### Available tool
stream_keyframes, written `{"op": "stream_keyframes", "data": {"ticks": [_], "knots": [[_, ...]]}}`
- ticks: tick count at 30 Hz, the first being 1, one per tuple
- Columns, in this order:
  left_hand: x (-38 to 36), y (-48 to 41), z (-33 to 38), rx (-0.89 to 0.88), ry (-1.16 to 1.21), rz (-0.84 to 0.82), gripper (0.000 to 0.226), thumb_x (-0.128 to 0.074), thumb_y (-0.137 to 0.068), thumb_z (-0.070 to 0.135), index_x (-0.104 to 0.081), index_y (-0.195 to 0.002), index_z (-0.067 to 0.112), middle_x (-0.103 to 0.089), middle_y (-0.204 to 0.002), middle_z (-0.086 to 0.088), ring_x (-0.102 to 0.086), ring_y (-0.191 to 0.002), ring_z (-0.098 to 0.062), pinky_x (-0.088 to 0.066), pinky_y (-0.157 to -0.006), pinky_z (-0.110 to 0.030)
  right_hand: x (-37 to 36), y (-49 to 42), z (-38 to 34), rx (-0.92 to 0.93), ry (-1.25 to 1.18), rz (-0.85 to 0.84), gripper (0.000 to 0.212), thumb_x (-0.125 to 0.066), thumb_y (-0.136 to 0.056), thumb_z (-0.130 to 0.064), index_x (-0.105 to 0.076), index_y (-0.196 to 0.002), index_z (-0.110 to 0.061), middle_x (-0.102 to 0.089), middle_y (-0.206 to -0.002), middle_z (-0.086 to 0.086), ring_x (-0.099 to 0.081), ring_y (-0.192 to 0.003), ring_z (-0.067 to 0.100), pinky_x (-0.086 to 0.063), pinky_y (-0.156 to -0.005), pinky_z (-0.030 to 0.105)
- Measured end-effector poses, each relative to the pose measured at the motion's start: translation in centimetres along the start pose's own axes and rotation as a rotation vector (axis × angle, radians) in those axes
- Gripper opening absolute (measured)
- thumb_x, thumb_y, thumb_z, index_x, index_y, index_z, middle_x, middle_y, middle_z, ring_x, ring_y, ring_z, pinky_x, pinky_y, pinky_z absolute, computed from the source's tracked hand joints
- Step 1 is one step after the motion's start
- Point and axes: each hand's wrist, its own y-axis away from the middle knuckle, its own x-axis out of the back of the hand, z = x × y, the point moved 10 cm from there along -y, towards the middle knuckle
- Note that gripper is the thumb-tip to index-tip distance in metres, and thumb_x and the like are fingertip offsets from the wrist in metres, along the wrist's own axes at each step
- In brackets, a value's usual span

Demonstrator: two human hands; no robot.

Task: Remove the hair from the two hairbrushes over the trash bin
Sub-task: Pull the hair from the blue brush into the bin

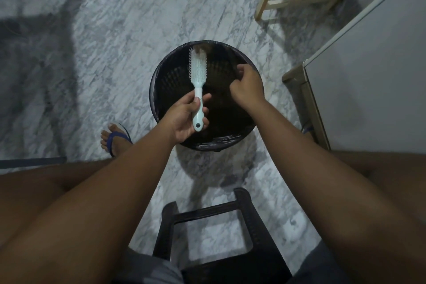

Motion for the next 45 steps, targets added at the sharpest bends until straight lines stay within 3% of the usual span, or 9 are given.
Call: {"op": "stream_keyframes", "data": {"ticks": [5, 11, 21, 25, 28, 32, 37, 41, 45], "knots": [[-1.0, 0.3, -0.7, 0.054, -0.062, -0.053, 0.038, -0.047, -0.101, 0.010, -0.052, -0.138, 0.019, -0.064, -0.120, -0.002, -0.057, -0.075, -0.013, -0.048, -0.059, -0.030, -1.7, 0.9, -2.3, 0.051, -0.291, -0.067, 0.069, -0.065, -0.085, -0.058, -0.052, -0.140, -0.017, -0.068, -0.119, -0.004, -0.064, -0.108, 0.009, -0.055, -0.096, 0.036], [-1.0, 0.6, -1.0, 0.085, -0.127, -0.060, 0.035, -0.046, -0.102, 0.009, -0.054, -0.134, 0.019, -0.064, -0.118, -0.005, -0.057, -0.075, -0.014, -0.048, -0.060, -0.032, 0.8, 0.6, -2.9, 0.175, -0.124, 0.087, 0.021, -0.071, -0.089, -0.037, -0.079, -0.095, -0.019, -0.075, -0.089, -0.007, -0.067, -0.080, 0.004, -0.049, -0.069, 0.010], [1.0, 0.0, 0.3, -0.021, -0.006, 0.093, 0.037, -0.043, -0.104, 0.012, -0.045, -0.141, 0.010, -0.061, -0.116, -0.006, -0.056, -0.072, -0.012, -0.050, -0.057, -0.029, 7.2, 2.9, -2.5, 0.379, -0.455, 0.519, 0.019, -0.063, -0.096, -0.025, -0.068, -0.089, -0.009, -0.069, -0.084, -0.002, -0.065, -0.080, 0.011, -0.055, -0.070, 0.034], [0.6, 0.1, 0.5, -0.030, -0.022, 0.083, 0.039, -0.043, -0.103, 0.012, -0.046, -0.142, 0.014, -0.063, -0.117, -0.006, -0.057, -0.071, -0.012, -0.049, -0.058, -0.029, 3.6, 1.8, -0.2, 0.131, -0.332, 0.322, 0.010, -0.058, -0.097, -0.020, -0.066, -0.098, -0.013, -0.065, -0.087, -0.010, -0.061, -0.083, 0.004, -0.051, -0.080, 0.029], [-0.1, 0.4, 0.1, -0.017, -0.034, 0.047, 0.038, -0.043, -0.102, 0.011, -0.048, -0.140, 0.015, -0.063, -0.118, -0.006, -0.056, -0.071, -0.013, -0.048, -0.057, -0.029, -0.8, 1.1, 1.2, -0.051, -0.163, -0.004, 0.042, -0.058, -0.094, -0.016, -0.054, -0.136, -0.012, -0.063, -0.128, 0.002, -0.061, -0.115, 0.015, -0.046, -0.098, 0.026], [-0.9, 0.7, -0.3, 0.031, -0.036, -0.032, 0.036, -0.046, -0.101, 0.010, -0.052, -0.136, 0.018, -0.062, -0.117, -0.005, -0.056, -0.072, -0.013, -0.048, -0.057, -0.029, 0.0, 1.2, -1.4, 0.018, -0.418, 0.046, 0.054, -0.066, -0.093, -0.034, -0.050, -0.141, -0.016, -0.062, -0.129, 0.000, -0.065, -0.099, 0.005, -0.048, -0.081, 0.013], [-1.4, 1.0, -0.9, 0.089, -0.095, -0.103, 0.037, -0.046, -0.101, 0.008, -0.054, -0.135, 0.021, -0.063, -0.117, -0.003, -0.056, -0.074, -0.014, -0.047, -0.060, -0.030, 0.9, 0.4, -3.7, 0.137, -0.485, 0.032, 0.079, -0.077, -0.080, -0.051, -0.039, -0.147, -0.031, -0.062, -0.127, -0.007, -0.065, -0.102, 0.002, -0.053, -0.083, 0.015], [-1.6, 0.9, -1.3, 0.118, -0.119, -0.126, 0.039, -0.047, -0.101, 0.007, -0.052, -0.137, 0.019, -0.064, -0.117, -0.004, -0.057, -0.075, -0.015, -0.048, -0.062, -0.031, 2.2, -0.7, -4.7, 0.247, -0.348, 0.163, 0.035, -0.078, -0.083, -0.034, -0.072, -0.114, -0.019, -0.074, -0.104, -0.005, -0.068, -0.092, 0.005, -0.057, -0.086, 0.027], [-1.8, 0.8, -1.8, 0.126, -0.046, -0.131, 0.033, -0.046, -0.101, 0.008, -0.053, -0.133, 0.015, -0.064, -0.113, -0.005, -0.057, -0.074, -0.014, -0.050, -0.060, -0.031, 3.6, -1.1, -3.9, 0.243, -0.323, 0.310, 0.007, -0.073, -0.086, -0.018, -0.077, -0.089, -0.013, -0.074, -0.082, -0.006, -0.068, -0.079, 0.004, -0.057, -0.081, 0.029]]}}
